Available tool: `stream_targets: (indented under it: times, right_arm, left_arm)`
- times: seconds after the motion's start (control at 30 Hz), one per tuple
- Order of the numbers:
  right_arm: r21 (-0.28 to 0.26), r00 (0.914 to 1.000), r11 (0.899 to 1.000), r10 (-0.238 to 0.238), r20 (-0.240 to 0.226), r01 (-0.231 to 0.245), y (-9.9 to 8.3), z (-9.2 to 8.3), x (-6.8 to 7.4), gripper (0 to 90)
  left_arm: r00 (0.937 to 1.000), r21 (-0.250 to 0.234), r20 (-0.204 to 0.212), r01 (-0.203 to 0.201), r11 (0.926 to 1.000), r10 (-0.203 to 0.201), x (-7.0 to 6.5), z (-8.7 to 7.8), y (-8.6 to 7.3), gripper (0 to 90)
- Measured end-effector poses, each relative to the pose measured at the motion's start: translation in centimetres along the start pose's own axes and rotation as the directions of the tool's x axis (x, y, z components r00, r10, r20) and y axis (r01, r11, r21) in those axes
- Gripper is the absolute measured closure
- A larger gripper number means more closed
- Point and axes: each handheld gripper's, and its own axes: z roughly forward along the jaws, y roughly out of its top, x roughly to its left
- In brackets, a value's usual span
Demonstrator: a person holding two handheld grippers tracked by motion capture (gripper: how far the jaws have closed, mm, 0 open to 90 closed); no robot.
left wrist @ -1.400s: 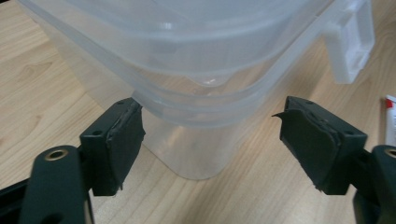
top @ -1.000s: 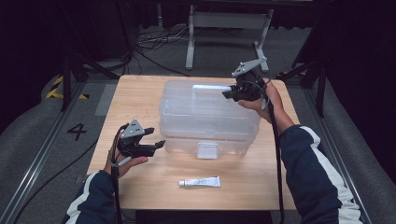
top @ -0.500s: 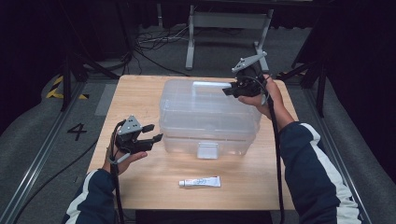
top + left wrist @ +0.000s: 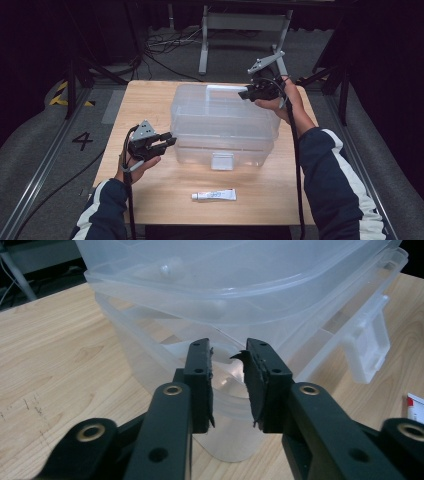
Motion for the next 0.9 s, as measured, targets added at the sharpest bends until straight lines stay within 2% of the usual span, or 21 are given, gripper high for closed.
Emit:
stream_targets:
  times: [0.33, 0.4, 0.5, 0.57, 0.7, 0.9]
  right_arm:
    - [0.005, 0.9999, 1.000, 0.012, 0.003, -0.012, 0.6, 0.0, -0.7, 71.0]
    - [0.007, 0.9999, 1.000, 0.012, 0.007, -0.012, 0.6, 0.0, -0.6, 70.9]
    - [0.003, 0.9999, 1.000, 0.011, 0.009, -0.012, 0.6, 0.0, -0.5, 70.9]
    - [0.021, 1.0000, 1.000, -0.005, 0.006, 0.005, 0.7, -0.1, -0.4, 70.8]
    - [0.032, 0.9996, 0.999, -0.020, 0.020, 0.020, 0.8, -0.1, -0.2, 70.5]
    - [0.008, 0.9990, 1.000, -0.029, 0.034, 0.029, 0.4, -0.2, 0.2, 68.5]
  left_arm:
    - [0.9996, 0.012, 0.011, -0.026, 0.9996, 0.026, -0.1, 0.5, 0.2, 85.2]
    - [0.9992, 0.006, 0.011, -0.038, 0.9993, 0.038, -0.1, 0.4, 0.2, 87.2]
    - [0.9993, -0.011, 0.015, -0.034, 0.9994, 0.034, -0.2, 0.3, 0.4, 89.5]
    - [0.9996, -0.035, 0.013, -0.025, 0.9991, 0.026, -0.1, 0.1, 0.8, 89.7]
    - [0.9997, -0.045, 0.012, -0.022, 0.9988, 0.023, 0.0, 0.0, 1.1, 89.8]
    - [0.9995, -0.047, 0.014, -0.027, 0.9985, 0.027, 0.0, 0.0, 0.9, 89.8]
